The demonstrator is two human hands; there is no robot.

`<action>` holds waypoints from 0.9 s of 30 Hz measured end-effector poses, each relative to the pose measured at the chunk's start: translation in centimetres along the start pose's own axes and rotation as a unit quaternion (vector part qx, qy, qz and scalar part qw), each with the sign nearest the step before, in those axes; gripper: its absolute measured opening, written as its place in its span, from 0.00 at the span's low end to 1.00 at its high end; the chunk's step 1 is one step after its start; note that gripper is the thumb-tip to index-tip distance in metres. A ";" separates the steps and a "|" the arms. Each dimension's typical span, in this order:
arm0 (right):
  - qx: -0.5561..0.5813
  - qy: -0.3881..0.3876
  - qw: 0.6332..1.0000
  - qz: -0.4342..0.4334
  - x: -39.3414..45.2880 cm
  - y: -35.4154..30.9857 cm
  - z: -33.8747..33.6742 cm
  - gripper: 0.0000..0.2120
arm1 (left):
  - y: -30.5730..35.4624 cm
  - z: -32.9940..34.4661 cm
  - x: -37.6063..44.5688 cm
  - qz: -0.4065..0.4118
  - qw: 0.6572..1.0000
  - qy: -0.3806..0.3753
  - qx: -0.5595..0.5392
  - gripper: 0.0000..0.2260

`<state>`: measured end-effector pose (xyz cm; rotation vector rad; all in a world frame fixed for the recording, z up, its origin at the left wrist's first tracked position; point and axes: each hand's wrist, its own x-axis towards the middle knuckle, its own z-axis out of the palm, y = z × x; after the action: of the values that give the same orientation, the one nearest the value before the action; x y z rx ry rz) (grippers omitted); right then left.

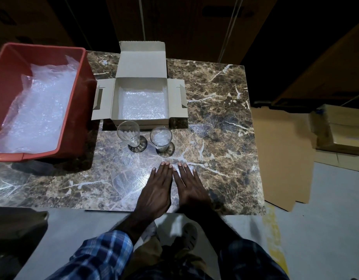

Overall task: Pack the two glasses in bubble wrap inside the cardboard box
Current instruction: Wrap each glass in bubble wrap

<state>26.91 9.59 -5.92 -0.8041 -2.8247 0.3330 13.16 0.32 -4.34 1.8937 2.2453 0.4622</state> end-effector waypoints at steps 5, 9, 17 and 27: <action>-0.041 0.046 0.998 0.025 -1.0 0.5 -0.2 0.24 | -0.8 -0.6 -0.7 -0.024 0.999 -0.005 0.033 0.26; -0.043 0.076 0.992 0.089 -0.8 0.2 -0.7 0.22 | -1.3 -1.1 -0.8 -0.019 0.998 -0.021 0.063 0.26; 0.028 0.112 0.986 0.120 0.9 -0.1 -0.6 0.19 | -0.9 -1.5 -0.8 -0.013 0.995 -0.041 0.086 0.26; 0.130 0.078 0.934 0.324 2.0 -1.6 -3.0 0.26 | 0.9 -1.6 0.3 0.047 0.996 -0.028 0.077 0.25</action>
<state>25.14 9.83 -2.41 -1.5950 -2.2243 0.6784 13.43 0.53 -2.51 2.0670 2.2204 0.2521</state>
